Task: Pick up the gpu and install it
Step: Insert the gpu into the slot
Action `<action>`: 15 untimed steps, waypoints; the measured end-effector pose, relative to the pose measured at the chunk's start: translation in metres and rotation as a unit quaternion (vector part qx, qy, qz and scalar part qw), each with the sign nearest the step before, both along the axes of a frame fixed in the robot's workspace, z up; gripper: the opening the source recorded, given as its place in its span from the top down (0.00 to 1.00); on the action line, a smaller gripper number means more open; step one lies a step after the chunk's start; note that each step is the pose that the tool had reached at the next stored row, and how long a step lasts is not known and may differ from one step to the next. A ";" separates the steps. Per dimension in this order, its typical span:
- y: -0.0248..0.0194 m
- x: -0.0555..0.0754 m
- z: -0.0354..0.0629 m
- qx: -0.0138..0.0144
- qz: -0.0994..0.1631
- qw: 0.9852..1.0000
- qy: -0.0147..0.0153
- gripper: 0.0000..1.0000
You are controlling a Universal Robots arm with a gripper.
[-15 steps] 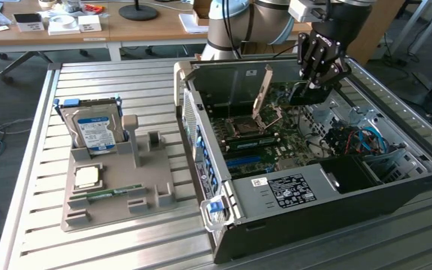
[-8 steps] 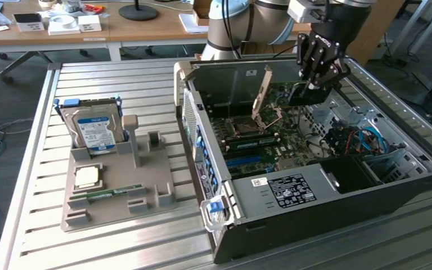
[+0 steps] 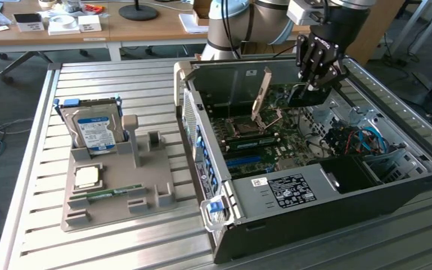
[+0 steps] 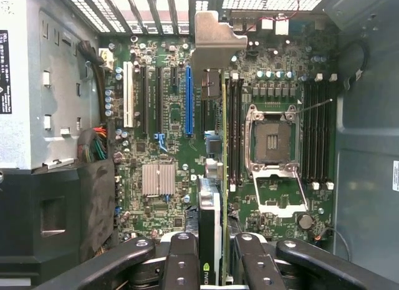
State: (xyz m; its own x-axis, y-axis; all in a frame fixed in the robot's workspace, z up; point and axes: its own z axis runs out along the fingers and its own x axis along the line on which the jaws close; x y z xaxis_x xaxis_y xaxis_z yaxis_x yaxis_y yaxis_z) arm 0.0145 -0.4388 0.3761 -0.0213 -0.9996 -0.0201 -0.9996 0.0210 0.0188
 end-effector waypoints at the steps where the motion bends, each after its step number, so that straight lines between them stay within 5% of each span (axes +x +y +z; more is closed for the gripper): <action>1: 0.0000 0.000 0.0000 0.000 0.000 1.000 0.000 0.73; 15: 0.0000 0.000 -0.0032 0.000 0.000 1.000 0.000 0.73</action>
